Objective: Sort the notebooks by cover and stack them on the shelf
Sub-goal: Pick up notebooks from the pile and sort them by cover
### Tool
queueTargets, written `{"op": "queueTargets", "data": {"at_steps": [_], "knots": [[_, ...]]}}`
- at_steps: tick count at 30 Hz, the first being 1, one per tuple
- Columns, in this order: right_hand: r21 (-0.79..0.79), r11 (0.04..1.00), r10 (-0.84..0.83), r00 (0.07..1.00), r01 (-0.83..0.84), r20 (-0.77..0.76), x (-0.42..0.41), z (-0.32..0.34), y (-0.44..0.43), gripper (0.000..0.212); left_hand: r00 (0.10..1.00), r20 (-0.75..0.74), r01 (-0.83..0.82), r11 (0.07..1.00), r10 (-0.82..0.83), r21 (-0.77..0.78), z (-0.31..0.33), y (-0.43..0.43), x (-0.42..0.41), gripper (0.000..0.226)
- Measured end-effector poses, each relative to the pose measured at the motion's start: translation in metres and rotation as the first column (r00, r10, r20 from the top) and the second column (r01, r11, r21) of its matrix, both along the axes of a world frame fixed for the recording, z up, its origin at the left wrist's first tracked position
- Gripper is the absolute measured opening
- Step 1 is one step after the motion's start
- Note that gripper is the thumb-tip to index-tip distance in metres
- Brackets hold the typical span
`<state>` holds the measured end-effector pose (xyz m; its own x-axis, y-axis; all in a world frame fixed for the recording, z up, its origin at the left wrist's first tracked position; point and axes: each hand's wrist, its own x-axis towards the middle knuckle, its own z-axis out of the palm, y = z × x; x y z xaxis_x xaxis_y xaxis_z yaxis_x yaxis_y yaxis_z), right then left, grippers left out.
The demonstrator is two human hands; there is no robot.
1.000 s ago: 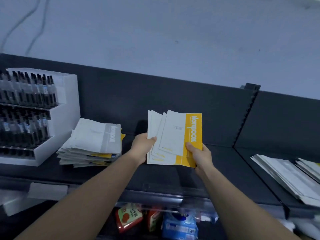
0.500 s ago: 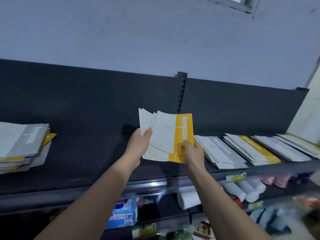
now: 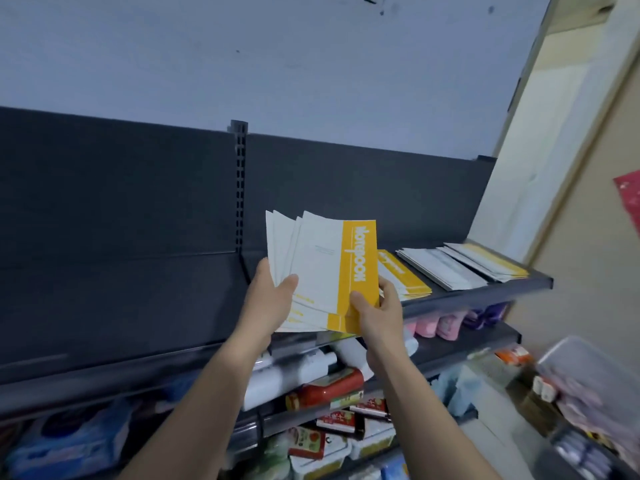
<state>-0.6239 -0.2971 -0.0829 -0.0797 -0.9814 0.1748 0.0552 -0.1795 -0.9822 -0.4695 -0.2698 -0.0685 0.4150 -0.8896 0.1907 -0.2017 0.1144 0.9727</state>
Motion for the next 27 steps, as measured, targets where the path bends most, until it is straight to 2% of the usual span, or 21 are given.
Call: {"op": "queueTargets", "data": {"at_steps": [7, 14, 19, 27], "knots": [[0.006, 0.996, -0.086, 0.996, 0.086, -0.004, -0.066, -0.004, -0.048, 0.029, 0.996, 0.067, 0.063, 0.997, -0.065, 0.041, -0.011, -0.065, -0.064, 0.057], [0.023, 0.982, -0.187, 0.982, 0.188, -0.034, -0.128, 0.0, -0.118, 0.028, 0.988, 0.085, 0.125, 0.992, -0.128, 0.035, -0.009, -0.146, -0.129, 0.049], [0.027, 0.97, -0.242, 0.969, 0.243, -0.045, -0.169, 0.006, -0.167, 0.029, 0.976, 0.09, 0.192, 0.979, -0.197, 0.063, -0.003, -0.201, -0.17, 0.056], [0.043, 0.961, -0.273, 0.962, 0.274, -0.032, -0.239, 0.009, -0.232, 0.03, 0.968, 0.096, 0.226, 0.971, -0.233, 0.077, 0.0, -0.268, -0.244, 0.046]]}}
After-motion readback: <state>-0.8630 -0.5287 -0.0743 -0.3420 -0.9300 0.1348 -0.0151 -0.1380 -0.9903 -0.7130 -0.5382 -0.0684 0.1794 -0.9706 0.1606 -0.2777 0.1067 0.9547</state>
